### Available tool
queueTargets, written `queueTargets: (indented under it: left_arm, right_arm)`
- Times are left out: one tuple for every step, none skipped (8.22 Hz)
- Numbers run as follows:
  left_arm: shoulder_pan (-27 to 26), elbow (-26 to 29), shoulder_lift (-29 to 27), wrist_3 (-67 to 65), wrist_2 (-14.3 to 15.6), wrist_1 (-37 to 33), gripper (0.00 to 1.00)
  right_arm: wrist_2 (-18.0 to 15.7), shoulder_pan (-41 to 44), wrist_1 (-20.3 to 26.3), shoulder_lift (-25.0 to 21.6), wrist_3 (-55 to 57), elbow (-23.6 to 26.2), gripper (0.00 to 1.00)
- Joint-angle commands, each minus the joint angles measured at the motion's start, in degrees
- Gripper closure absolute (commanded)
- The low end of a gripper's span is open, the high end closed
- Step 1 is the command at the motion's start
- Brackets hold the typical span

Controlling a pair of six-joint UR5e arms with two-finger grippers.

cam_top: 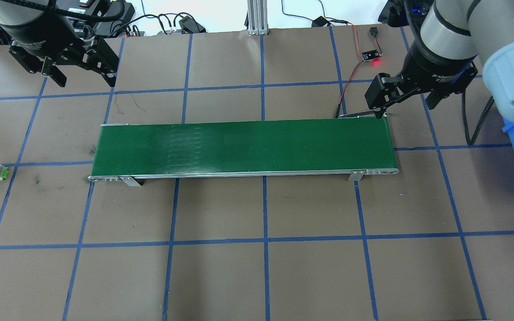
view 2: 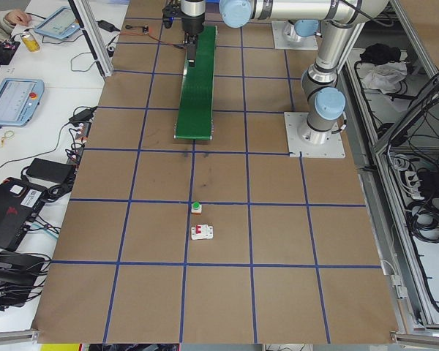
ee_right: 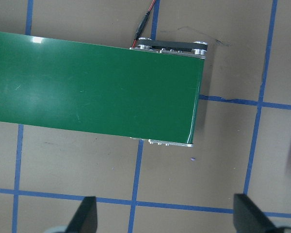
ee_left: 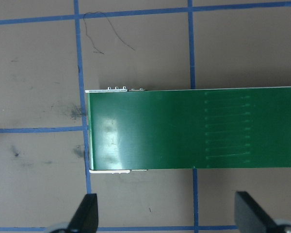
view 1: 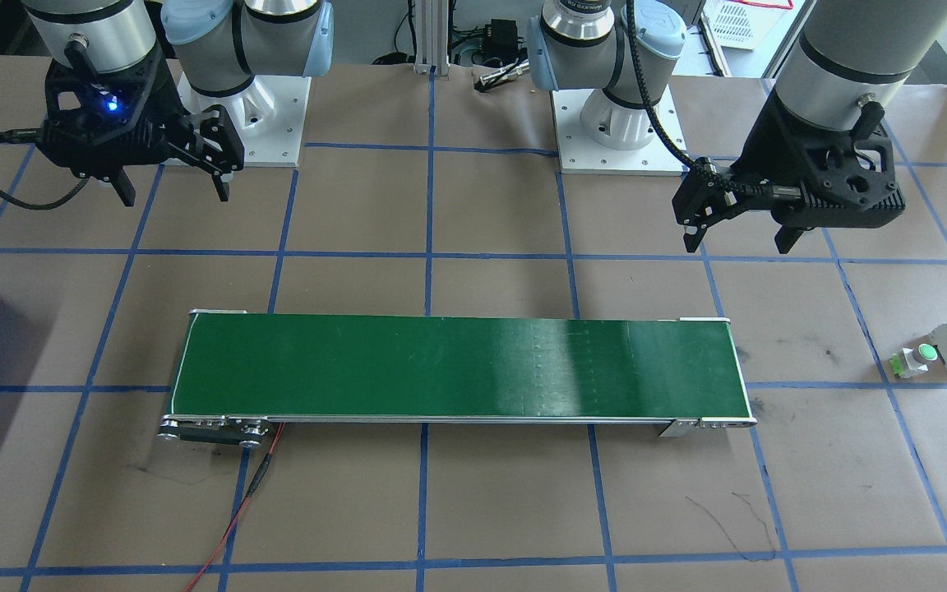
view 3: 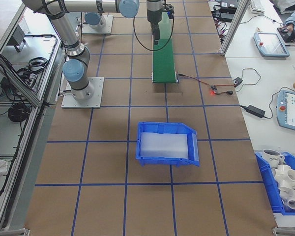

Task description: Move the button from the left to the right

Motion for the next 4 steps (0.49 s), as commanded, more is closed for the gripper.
queueTargets:
  left_arm:
    - [1.55,0.03,-0.62,0.34,1.98,0.47,0.0]
    - [2.61,0.03,-0.98,0.52,2.16,0.03,0.0]
    - [6.01,0.29,-0.98,0.69,2.16,-0.06,0.0]
    - [11.53,0.12,-1.33,1.74,1.72,-0.06,0.0]
  right_arm:
    - [0.0,0.0,0.08,0.0,0.04,0.03,0.0]
    - [0.0,0.0,0.0,0.0,0.04,0.03,0.0]
    - [0.0,0.0,-0.01,0.0,0.04,0.03,0.0]
    - [0.0,0.0,-0.01,0.0,-0.04,0.03,0.0]
